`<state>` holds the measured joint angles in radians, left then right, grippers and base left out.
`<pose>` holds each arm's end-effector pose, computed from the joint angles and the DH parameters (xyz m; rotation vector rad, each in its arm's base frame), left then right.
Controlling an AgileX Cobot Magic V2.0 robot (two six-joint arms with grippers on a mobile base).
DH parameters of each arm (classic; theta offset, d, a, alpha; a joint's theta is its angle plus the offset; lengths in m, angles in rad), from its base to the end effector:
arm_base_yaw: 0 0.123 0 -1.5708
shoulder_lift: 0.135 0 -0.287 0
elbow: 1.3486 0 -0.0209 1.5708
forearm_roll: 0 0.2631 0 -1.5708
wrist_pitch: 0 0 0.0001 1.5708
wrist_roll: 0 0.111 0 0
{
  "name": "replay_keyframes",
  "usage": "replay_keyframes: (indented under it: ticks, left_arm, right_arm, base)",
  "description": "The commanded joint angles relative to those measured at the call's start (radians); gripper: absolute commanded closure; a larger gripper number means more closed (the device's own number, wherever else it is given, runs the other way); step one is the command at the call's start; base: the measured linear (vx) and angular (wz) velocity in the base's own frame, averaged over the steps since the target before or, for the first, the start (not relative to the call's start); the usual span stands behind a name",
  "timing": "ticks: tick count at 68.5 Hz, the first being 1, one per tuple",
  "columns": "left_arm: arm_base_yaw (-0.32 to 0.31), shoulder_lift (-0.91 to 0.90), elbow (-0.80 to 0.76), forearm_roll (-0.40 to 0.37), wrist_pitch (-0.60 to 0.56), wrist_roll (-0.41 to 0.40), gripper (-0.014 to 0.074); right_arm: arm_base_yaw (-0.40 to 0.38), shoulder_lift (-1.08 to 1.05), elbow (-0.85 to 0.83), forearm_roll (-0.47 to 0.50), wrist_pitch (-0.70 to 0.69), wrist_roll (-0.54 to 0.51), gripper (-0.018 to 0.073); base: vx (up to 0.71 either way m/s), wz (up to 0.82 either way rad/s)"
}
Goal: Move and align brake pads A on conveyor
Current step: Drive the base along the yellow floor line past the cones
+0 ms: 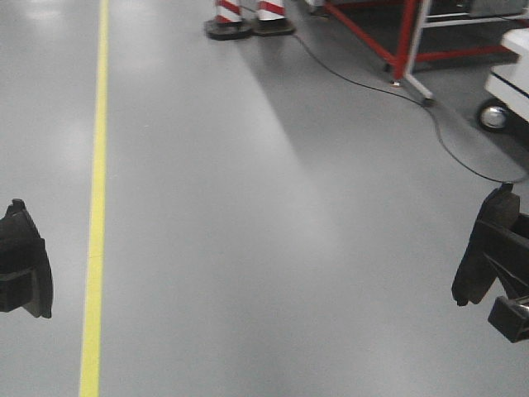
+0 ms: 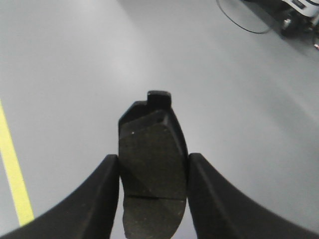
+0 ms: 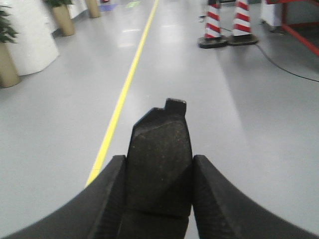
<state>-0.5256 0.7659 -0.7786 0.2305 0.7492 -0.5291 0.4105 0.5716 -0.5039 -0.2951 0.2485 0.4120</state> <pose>0.1554 -0.0702 0.3298 0.0972 2.2144 -0.3218 0.1429 0.0535 0.3112 -0.2044 1.7886 0.3201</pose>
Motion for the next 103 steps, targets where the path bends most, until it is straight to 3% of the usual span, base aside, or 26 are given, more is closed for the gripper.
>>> replay_keyframes:
  ticks: [1,39,103]
  left_arm:
    - [-0.004,-0.004,-0.027,0.015,-0.078,-0.008,0.0540]
    - [-0.004,-0.004,-0.027,0.015,-0.078,-0.008,0.0540]
    - [-0.004,-0.004,-0.027,0.015,-0.078,-0.008,0.0540]
  right_arm:
    - [-0.003,-0.001,-0.031,-0.013,-0.098,-0.006,0.0536]
    - [-0.003,-0.001,-0.031,-0.013,-0.098,-0.006,0.0536]
    - [-0.003,-0.001,-0.031,-0.013,-0.098,-0.006,0.0536]
  base:
    - [0.17,0.54]
    - [0.25,0.35]
    - [0.46,0.05]
